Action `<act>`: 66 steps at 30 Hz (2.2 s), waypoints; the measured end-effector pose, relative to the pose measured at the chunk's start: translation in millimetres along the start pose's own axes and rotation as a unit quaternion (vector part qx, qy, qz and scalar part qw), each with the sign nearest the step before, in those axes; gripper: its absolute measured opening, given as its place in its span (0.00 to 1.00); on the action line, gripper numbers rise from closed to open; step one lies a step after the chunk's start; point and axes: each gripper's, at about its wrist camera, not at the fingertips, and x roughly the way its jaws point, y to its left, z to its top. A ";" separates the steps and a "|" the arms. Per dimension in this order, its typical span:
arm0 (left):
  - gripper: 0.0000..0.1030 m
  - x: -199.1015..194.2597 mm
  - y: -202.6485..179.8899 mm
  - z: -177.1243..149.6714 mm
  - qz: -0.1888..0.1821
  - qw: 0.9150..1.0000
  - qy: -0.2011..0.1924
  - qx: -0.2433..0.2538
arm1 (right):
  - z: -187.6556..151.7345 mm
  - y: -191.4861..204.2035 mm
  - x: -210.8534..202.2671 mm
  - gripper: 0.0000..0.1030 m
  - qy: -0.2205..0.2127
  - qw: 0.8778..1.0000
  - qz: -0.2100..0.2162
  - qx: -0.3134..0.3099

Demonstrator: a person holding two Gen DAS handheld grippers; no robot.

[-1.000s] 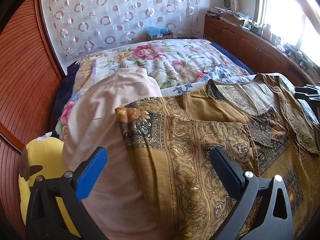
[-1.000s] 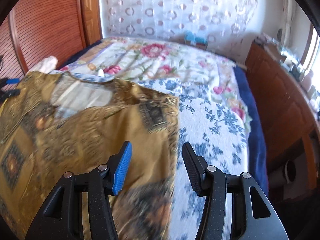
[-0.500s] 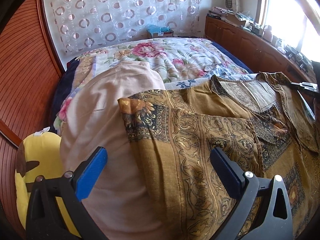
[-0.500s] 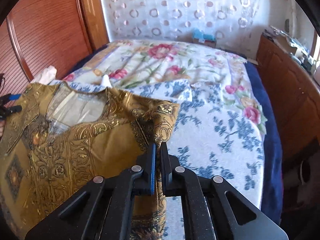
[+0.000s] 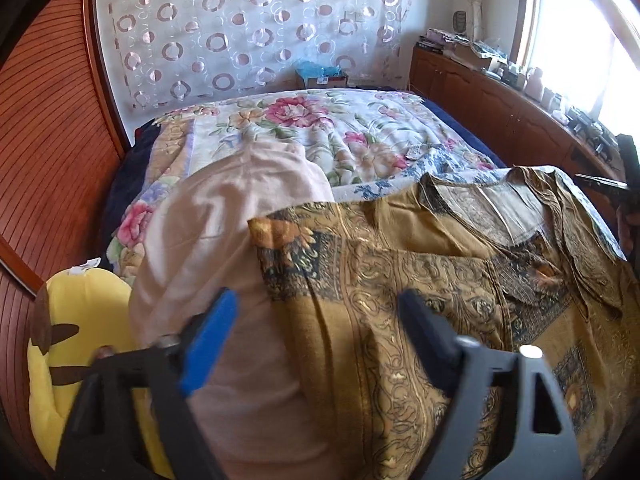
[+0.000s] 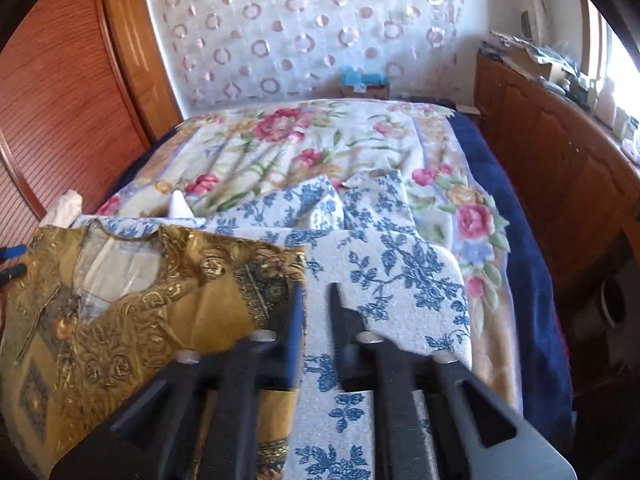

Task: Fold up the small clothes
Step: 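Grasp the hem corner with the left gripper, then lift the hem with both grippers and fold it over toward the collar, then lay the folded hem down and open both grippers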

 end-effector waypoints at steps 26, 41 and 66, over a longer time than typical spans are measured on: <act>0.02 -79.0 -47.5 -16.6 -0.003 0.996 -0.080 0.042 | -2.1 61.6 -50.3 0.00 -0.045 0.996 0.019 -0.077; 0.02 -166.0 -46.1 -116.4 -0.012 0.993 -0.114 0.015 | -96.1 91.4 -175.7 0.00 -0.085 0.993 0.031 -0.082; 0.07 -191.0 -35.7 -232.0 -0.036 0.997 -0.056 -0.028 | -246.5 80.6 -223.5 0.00 -0.004 1.000 0.020 -0.024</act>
